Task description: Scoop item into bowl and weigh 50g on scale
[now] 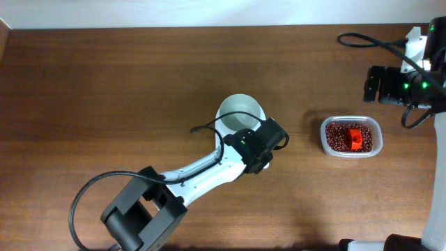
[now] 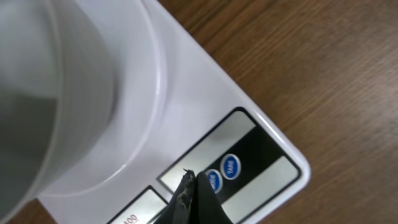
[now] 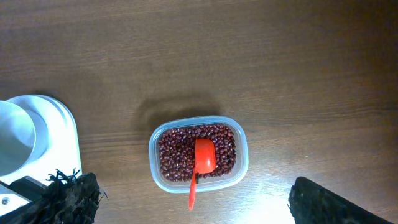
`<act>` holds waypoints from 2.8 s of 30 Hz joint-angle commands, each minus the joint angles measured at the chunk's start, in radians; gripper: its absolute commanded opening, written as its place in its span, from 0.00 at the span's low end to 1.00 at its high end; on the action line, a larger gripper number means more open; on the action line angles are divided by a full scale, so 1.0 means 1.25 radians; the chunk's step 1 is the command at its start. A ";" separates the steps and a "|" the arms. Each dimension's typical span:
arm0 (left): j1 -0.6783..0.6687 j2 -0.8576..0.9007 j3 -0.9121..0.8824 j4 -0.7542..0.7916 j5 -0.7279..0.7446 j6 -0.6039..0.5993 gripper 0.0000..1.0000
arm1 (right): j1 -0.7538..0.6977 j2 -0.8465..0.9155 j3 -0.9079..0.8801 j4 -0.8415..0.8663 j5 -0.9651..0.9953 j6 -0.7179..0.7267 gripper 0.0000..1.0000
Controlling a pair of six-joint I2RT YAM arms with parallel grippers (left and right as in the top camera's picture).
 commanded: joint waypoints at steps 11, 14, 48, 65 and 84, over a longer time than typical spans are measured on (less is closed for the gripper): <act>0.001 0.049 0.006 -0.039 -0.031 0.033 0.00 | -0.004 -0.005 0.007 0.000 -0.005 0.003 0.99; 0.000 0.049 0.006 -0.041 -0.031 0.033 0.00 | -0.004 -0.005 0.007 0.000 -0.005 0.003 0.99; -0.016 0.049 0.006 -0.037 -0.032 0.058 0.00 | -0.004 -0.004 0.007 0.000 -0.005 0.003 0.99; -0.018 0.041 0.013 -0.044 -0.025 0.057 0.00 | -0.004 -0.004 0.007 0.000 -0.005 0.003 0.99; -0.020 0.052 0.009 -0.052 -0.022 0.057 0.00 | -0.004 -0.004 0.007 0.000 -0.005 0.003 0.99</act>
